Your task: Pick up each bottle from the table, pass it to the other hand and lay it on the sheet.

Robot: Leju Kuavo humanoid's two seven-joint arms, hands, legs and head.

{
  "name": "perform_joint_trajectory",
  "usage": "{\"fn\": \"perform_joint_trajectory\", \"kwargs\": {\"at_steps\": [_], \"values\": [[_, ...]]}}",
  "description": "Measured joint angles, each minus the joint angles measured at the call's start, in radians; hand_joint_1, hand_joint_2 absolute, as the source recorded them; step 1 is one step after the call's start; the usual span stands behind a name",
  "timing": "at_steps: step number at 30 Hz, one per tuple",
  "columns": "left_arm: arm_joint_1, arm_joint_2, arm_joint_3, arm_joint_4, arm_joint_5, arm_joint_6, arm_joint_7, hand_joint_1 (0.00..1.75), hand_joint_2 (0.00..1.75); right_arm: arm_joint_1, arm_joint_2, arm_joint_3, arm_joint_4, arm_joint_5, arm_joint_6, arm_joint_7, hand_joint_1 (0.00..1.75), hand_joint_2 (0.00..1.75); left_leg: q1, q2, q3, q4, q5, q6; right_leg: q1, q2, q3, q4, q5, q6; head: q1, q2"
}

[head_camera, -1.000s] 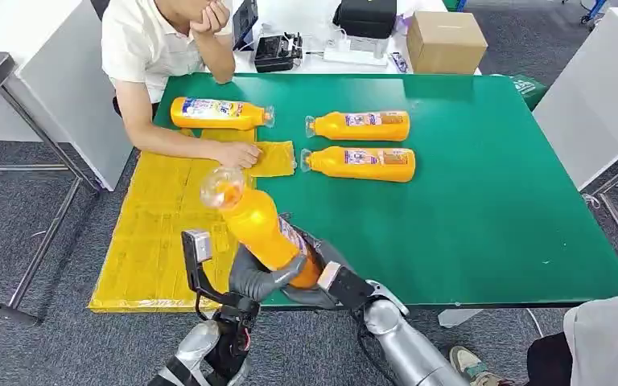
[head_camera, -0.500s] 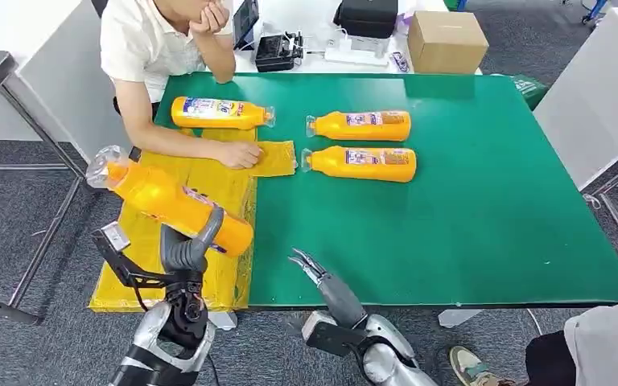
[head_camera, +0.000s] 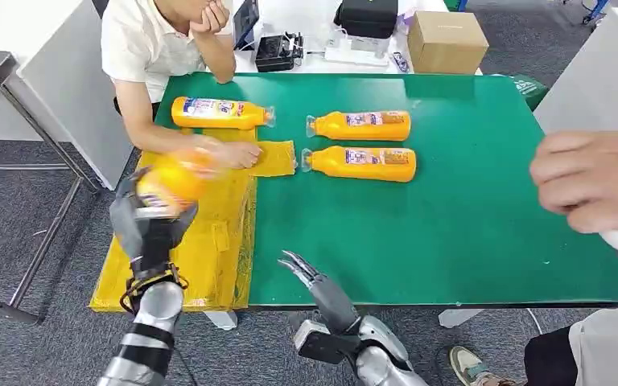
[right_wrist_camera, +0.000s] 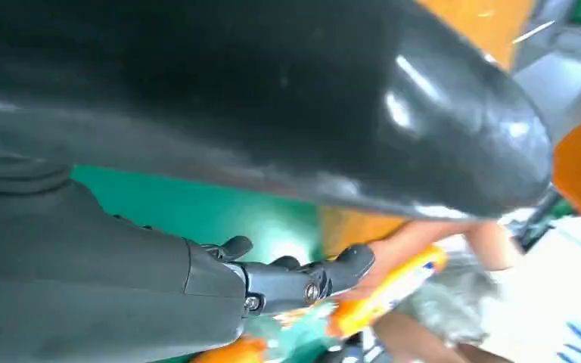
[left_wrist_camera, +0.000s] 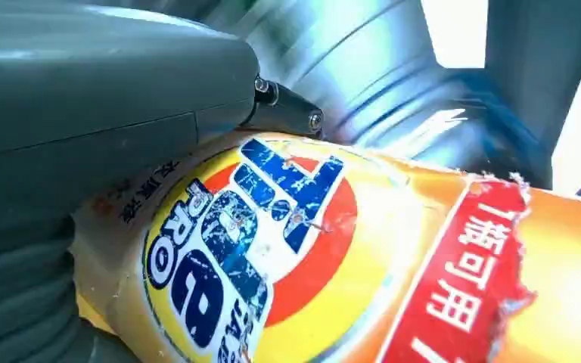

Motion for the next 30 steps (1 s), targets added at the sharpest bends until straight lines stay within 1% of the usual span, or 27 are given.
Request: {"fn": "perform_joint_trajectory", "kwargs": {"at_steps": [1, 2, 3, 4, 5, 6, 8, 11, 14, 16, 19, 23, 24, 25, 28, 30], "values": [[-0.045, 0.006, 0.017, 0.098, -0.334, -0.013, 0.093, 1.75, 1.75, -0.011, 0.008, 0.000, 0.004, -0.004, 0.008, -0.003, 0.00, 0.00, 0.000, -0.003, 0.000, 0.000, 0.001, -0.001, 0.000, -0.001, 0.001, 0.000, 0.000, 0.000, 0.000, 0.000], [-0.080, 0.014, 0.027, 0.174, -0.600, -0.040, 0.148, 1.75, 1.75, -0.020, 0.014, -0.001, 0.006, -0.005, 0.014, -0.006, 0.00, 0.00, 0.000, -0.003, 0.000, 0.000, 0.001, -0.001, 0.000, -0.002, 0.001, 0.000, 0.000, 0.000, 0.000, 0.000], [-0.103, 0.022, 0.027, 0.240, -0.670, -0.050, 0.163, 1.75, 1.75, -0.027, 0.016, -0.001, 0.007, -0.005, 0.016, -0.006, 0.00, 0.00, 0.000, -0.002, 0.000, 0.000, 0.001, -0.002, 0.000, -0.001, 0.000, 0.000, 0.003, -0.003, 0.000, 0.000], [-0.112, 0.024, 0.028, 0.275, -0.666, -0.086, 0.210, 1.75, 1.75, -0.030, 0.025, -0.002, 0.009, -0.006, 0.023, -0.008, 0.00, 0.00, 0.000, 0.003, 0.000, 0.000, 0.002, -0.002, 0.000, 0.001, -0.002, 0.000, 0.004, -0.003, -0.001, 0.000], [-0.117, 0.024, 0.028, 0.300, -0.658, -0.106, 0.241, 1.75, 1.75, -0.029, 0.029, -0.003, 0.010, -0.006, 0.025, -0.009, 0.00, 0.00, 0.000, 0.006, -0.001, 0.000, 0.002, -0.002, 0.000, 0.004, -0.004, 0.000, 0.005, -0.005, 0.000, 0.000], [-0.141, 0.026, 0.028, 0.334, -0.651, -0.132, 0.251, 1.75, 1.75, -0.028, 0.029, -0.006, 0.012, -0.006, 0.029, -0.009, 0.00, 0.00, 0.000, 0.007, -0.003, 0.000, 0.002, -0.002, 0.000, 0.004, -0.005, 0.000, 0.006, -0.005, -0.002, 0.000], [-0.223, 0.037, 0.019, 0.449, -0.599, -0.234, 0.289, 1.75, 1.75, -0.030, 0.033, -0.016, 0.014, -0.004, 0.039, -0.010, 0.00, 0.00, 0.000, 0.002, -0.006, 0.000, 0.005, -0.001, 0.000, 0.001, -0.006, 0.000, 0.007, -0.003, 0.000, 0.000], [-0.284, 0.059, -0.024, 0.534, -0.543, -0.367, 0.350, 1.75, 1.75, -0.030, 0.046, -0.027, 0.014, 0.003, 0.054, -0.016, 0.00, 0.00, 0.000, 0.004, -0.006, 0.000, 0.005, -0.001, 0.000, 0.001, -0.007, 0.001, 0.007, -0.003, -0.001, 0.000], [-0.342, 0.076, -0.057, 0.617, -0.479, -0.480, 0.335, 1.75, 1.75, -0.030, 0.050, -0.037, 0.014, 0.010, 0.068, -0.022, 0.00, 0.00, 0.001, 0.004, -0.006, 0.000, 0.005, -0.001, 0.001, 0.001, -0.007, 0.001, 0.007, -0.003, -0.001, 0.000], [-0.376, 0.085, -0.055, 0.653, -0.405, -0.534, 0.293, 1.75, 1.75, -0.031, 0.054, -0.042, 0.014, 0.012, 0.076, -0.025, 0.00, 0.00, 0.000, 0.003, -0.006, 0.000, 0.005, -0.001, 0.000, 0.001, -0.007, 0.001, 0.007, -0.003, -0.001, 0.000], [-0.405, 0.093, -0.045, 0.691, -0.342, -0.568, 0.253, 1.75, 1.75, -0.031, 0.056, -0.043, 0.014, 0.013, 0.078, -0.027, 0.00, 0.00, 0.000, 0.003, -0.006, 0.000, 0.005, -0.001, 0.000, 0.001, -0.007, 0.001, 0.007, -0.003, -0.001, 0.000], [-0.420, 0.097, -0.040, 0.715, -0.332, -0.579, 0.238, 1.75, 1.75, -0.030, 0.059, -0.044, 0.014, 0.014, 0.079, -0.028, 0.00, 0.00, 0.000, 0.003, -0.006, 0.000, 0.005, -0.001, 0.000, 0.001, -0.006, 0.001, 0.007, -0.003, -0.001, 0.000], [-0.422, 0.098, -0.040, 0.718, -0.331, -0.579, 0.237, 1.05, 1.75, -0.030, 0.059, -0.044, 0.014, 0.014, 0.079, -0.028, 0.00, 0.00, 0.000, 0.003, -0.006, 0.000, 0.005, -0.001, 0.000, 0.001, -0.006, 0.001, 0.007, -0.003, -0.001, 0.000], [-0.424, 0.098, -0.039, 0.721, -0.331, -0.579, 0.237, 0.00, 1.75, -0.030, 0.060, -0.044, 0.014, 0.014, 0.079, -0.028, 0.00, 0.00, 0.000, 0.003, -0.006, 0.000, 0.005, -0.001, 0.000, 0.001, -0.006, 0.001, 0.007, -0.003, -0.001, 0.000], [-0.428, 0.100, -0.037, 0.728, -0.310, -0.592, 0.218, 0.00, 1.75, -0.030, 0.060, -0.044, 0.014, 0.014, 0.079, -0.030, 0.00, 0.00, 0.000, 0.003, -0.006, 0.000, 0.005, -0.001, 0.000, 0.001, -0.006, 0.001, 0.007, -0.003, -0.002, 0.000], [-0.431, 0.102, -0.022, 0.733, -0.254, -0.629, 0.164, 0.00, 1.75, -0.030, 0.060, -0.044, 0.014, 0.014, 0.079, -0.035, 0.00, 0.00, 0.000, 0.003, -0.006, 0.000, 0.005, -0.001, 0.000, 0.001, -0.006, 0.001, 0.007, -0.003, -0.001, 0.000]]}}
